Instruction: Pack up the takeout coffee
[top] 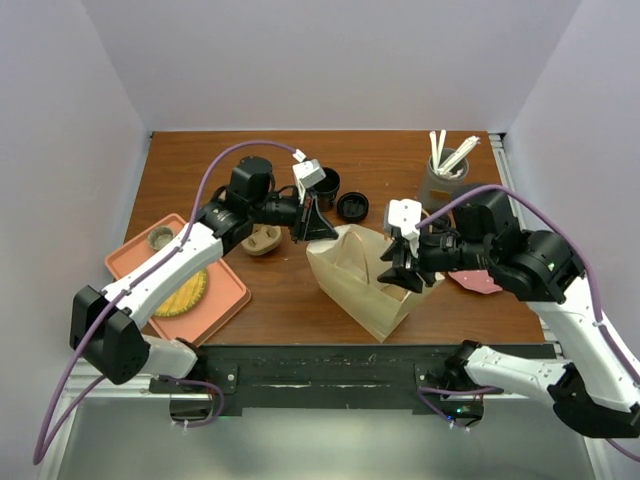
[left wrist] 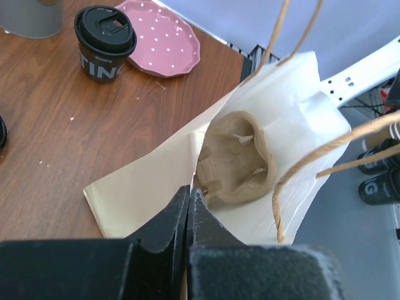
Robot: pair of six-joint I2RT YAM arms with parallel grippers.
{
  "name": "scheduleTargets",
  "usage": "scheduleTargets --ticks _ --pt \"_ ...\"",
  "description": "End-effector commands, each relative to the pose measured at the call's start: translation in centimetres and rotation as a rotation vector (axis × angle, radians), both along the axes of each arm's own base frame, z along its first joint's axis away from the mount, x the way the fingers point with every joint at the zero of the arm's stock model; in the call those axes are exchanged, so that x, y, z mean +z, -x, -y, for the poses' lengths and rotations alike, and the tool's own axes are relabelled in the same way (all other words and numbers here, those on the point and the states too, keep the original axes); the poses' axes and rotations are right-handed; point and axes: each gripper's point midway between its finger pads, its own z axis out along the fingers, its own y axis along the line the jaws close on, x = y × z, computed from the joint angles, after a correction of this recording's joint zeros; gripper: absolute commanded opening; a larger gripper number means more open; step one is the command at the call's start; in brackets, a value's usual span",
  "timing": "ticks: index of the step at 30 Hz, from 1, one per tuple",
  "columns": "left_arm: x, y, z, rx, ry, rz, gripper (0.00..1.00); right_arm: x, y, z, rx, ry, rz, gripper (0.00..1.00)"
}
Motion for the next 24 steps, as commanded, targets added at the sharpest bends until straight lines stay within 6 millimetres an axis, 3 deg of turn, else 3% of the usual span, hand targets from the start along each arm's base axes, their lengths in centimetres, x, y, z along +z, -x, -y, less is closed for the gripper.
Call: scheduleTargets --ticks 1,5,8,10,12,15,24 --pt "1.0 -0.9 0.2 -0.033 -0.019 0.091 0.0 -3.2 -1.8 2.5 0.155 0.238 0.246 0.44" --pt "2.3 -1.5 0.0 -0.03 -0.015 0.144 0.0 -3.8 -3.3 2.5 0.171 0.306 0.292 0.41" --pt "2.4 -1.7 -0.1 -0.047 -0.018 0.173 0.0 -3.4 -5.5 2.2 0.14 0.338 0.366 0.29" --pt "1.2 -1.8 -0.1 -0.076 -0.046 0.174 0.0 -2.0 -7.2 1.1 0.1 0.292 0.434 0.26" --pt "0.4 -1.8 -0.2 -0.108 -0.075 0.177 0.0 -2.1 -8.1 0.8 0.105 0.322 0.45 0.29" --pt "-0.3 -2.3 -0.4 -0.122 -0.098 0.175 0.0 -2.9 -7.9 0.9 0.17 0.379 0.429 0.32" --pt "1.8 -3.0 -0.4 -0.126 -0.057 0.211 0.0 -6.1 -3.6 2.5 0.27 0.396 0.273 0.43"
